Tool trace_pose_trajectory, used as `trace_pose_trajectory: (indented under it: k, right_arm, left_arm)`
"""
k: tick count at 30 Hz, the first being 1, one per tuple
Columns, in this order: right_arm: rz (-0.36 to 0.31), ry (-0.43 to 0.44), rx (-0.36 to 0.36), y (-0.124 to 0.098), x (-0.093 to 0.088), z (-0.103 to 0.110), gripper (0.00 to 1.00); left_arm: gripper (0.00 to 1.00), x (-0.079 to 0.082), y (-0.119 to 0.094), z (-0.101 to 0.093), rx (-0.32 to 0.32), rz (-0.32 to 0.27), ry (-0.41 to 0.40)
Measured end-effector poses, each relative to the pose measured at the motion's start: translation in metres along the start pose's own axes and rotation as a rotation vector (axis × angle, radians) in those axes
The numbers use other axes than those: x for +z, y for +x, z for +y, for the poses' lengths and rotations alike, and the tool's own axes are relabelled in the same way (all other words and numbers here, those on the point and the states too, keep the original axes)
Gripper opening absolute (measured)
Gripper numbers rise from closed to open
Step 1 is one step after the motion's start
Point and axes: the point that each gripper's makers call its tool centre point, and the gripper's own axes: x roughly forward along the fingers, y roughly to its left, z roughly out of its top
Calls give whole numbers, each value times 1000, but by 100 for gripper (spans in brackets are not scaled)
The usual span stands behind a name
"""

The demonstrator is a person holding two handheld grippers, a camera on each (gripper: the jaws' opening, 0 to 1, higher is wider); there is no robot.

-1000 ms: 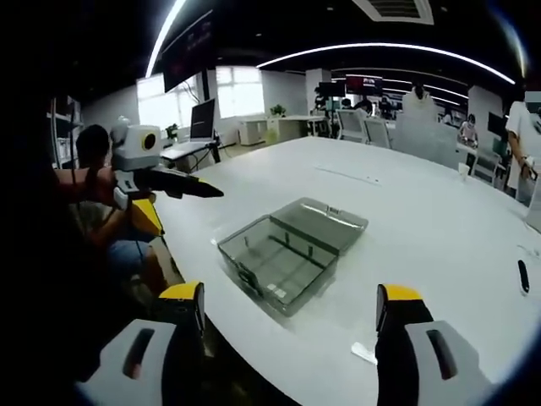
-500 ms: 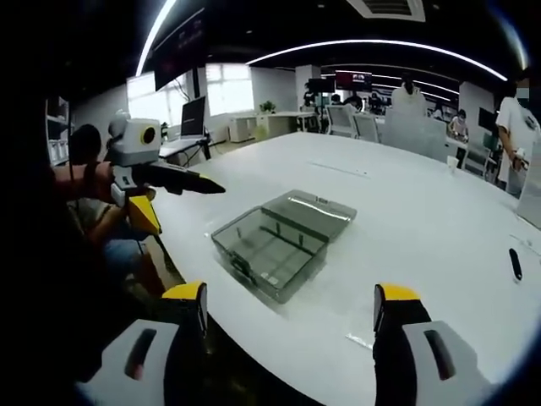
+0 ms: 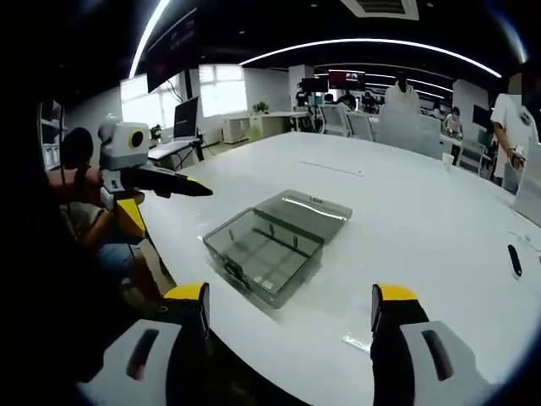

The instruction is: Insert the divider into the dual guide fixture by aligning both edges with the guide slots and pushing it downward to the bottom, including one-sided entry, uneven engagement, binding, and posture correction.

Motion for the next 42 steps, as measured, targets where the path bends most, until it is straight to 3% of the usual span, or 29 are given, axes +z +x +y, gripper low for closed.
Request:
trace_pose_trajectory:
  k: [16,42]
  right_arm:
    - [35,32,3,17,-9,-8,75]
    - [101,63,-68,43,-12,-62,70]
  left_arm:
    - [95,6,-2,17,15,9,10]
    - [95,25,29,36,-3,-16,16]
